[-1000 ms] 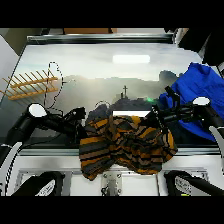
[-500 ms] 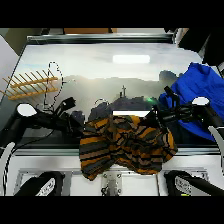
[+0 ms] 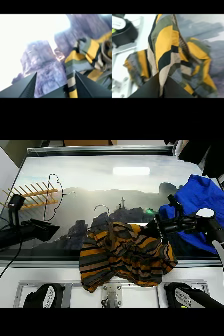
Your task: Fold the clothes and pants, and hang the long-sleeved shirts on hangers.
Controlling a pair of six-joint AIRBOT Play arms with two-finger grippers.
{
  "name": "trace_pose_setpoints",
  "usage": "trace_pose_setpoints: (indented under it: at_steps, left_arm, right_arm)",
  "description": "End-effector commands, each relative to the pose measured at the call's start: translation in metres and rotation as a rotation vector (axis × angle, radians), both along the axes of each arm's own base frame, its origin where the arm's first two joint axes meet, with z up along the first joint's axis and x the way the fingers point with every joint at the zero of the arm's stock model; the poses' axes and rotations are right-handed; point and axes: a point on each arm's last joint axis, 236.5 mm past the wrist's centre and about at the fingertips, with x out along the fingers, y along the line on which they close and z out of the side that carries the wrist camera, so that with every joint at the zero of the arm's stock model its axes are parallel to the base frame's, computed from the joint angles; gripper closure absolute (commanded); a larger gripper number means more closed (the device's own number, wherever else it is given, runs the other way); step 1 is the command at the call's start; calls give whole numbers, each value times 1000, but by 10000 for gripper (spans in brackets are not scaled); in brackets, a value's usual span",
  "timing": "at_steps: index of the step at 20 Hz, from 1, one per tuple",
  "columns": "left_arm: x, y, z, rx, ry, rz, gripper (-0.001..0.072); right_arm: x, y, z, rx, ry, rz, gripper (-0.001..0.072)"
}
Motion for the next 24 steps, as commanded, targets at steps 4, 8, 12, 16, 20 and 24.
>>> trace_pose_setpoints:
  at_steps: [4,8,12,16,20,24]
  left_arm:
    - [-24,-20,-3,-158,150,234,224]
    - [-30,-53,-65,-324,370,351,224]
    - [-11,-95,-94,-520,500,413,225]
    - [16,-131,-104,-694,575,484,224]
    - [29,-155,-117,-789,631,558,224]
    - [29,-173,-123,-800,651,564,224]
  right_arm:
    - [25,-3,33,-29,-123,-192,708]
    - [29,-3,56,3,-183,-244,708]
    - [24,-2,62,6,-184,-247,708]
    - [23,-2,65,6,-194,-247,708]
    - [22,-2,65,4,-196,-246,707]
    - [22,-2,64,4,-196,-246,707]
